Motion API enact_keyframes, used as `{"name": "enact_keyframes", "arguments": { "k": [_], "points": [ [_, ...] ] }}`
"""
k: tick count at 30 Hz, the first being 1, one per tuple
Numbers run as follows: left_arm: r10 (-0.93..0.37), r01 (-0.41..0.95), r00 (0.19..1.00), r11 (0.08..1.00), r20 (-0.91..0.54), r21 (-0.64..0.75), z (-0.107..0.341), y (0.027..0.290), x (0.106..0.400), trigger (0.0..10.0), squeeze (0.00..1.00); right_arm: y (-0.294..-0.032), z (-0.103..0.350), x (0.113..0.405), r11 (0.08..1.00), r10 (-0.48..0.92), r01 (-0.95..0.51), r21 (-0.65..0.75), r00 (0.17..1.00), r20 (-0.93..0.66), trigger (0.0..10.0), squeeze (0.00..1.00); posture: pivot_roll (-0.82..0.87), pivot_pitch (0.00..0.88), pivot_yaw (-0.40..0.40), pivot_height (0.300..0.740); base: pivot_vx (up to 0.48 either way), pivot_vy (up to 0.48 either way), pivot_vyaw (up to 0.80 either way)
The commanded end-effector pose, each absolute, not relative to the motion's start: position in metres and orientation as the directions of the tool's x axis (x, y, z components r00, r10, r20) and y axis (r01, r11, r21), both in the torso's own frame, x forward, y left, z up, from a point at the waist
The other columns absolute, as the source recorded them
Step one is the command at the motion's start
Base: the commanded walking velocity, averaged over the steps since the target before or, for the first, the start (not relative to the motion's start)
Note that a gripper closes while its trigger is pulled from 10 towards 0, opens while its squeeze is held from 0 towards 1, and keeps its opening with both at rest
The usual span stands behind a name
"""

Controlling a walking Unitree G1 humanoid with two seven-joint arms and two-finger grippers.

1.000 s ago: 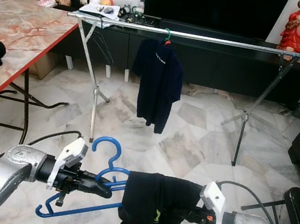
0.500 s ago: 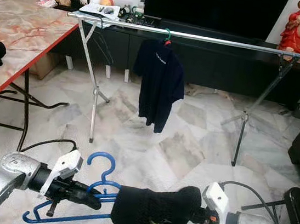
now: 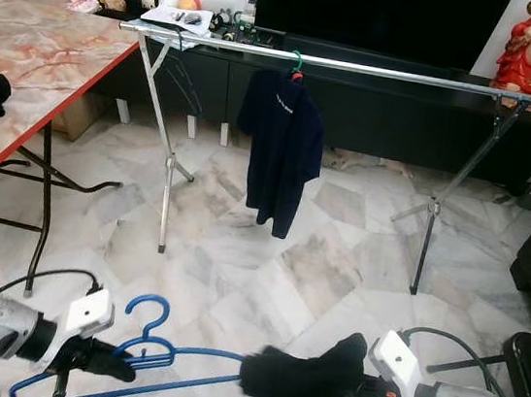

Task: Hang hanger

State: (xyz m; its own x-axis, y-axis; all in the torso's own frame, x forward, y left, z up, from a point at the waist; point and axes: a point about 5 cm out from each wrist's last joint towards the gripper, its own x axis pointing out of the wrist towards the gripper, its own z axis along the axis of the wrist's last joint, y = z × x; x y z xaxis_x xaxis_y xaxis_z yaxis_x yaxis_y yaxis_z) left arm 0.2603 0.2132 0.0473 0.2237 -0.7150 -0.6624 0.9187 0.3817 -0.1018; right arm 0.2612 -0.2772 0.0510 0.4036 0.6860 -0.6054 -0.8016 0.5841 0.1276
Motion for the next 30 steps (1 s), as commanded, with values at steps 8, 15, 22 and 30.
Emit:
{"name": "enact_keyframes", "arguments": {
  "k": [8, 15, 22, 30],
  "points": [
    [-0.354, 0.681, 0.511, 0.723, -0.783, 0.118, -0.012, 0.241, 0.242, 4.0, 0.0, -0.287, 0.06, 0.274, 0.782, 0.548, -0.622, 0.015, 0.677, -0.492, 0.0, 0.0, 0.05, 0.052, -0.018, 0.74, 0.0, 0.0, 0.0],
    [-0.012, 0.23, 0.595, 0.96, -0.804, 0.156, -0.058, 0.258, 0.192, 10.0, 0.0, -0.284, 0.035, 0.269, 0.993, 0.109, -0.088, 0.079, 0.938, -0.328, 0.0, 0.0, 0.04, 0.031, 0.008, 0.74, 0.0, 0.0, 0.0],
    [0.127, 0.0, 0.562, 0.988, -0.817, 0.154, -0.073, 0.263, 0.166, 10.0, 0.0, -0.259, 0.014, 0.241, 0.985, -0.078, 0.118, 0.128, 0.956, -0.282, 0.0, 0.0, 0.04, 0.02, 0.025, 0.74, 0.0, 0.0, 0.0],
    [0.17, -0.057, 0.552, 0.984, -0.816, 0.166, -0.077, 0.261, 0.157, 10.0, 0.0, -0.242, 0.027, 0.235, 0.961, -0.212, 0.241, 0.139, 0.958, -0.195, 0.0, 0.0, 0.03, 0.016, 0.026, 0.74, 0.0, 0.0, 0.0]
  ]
}}
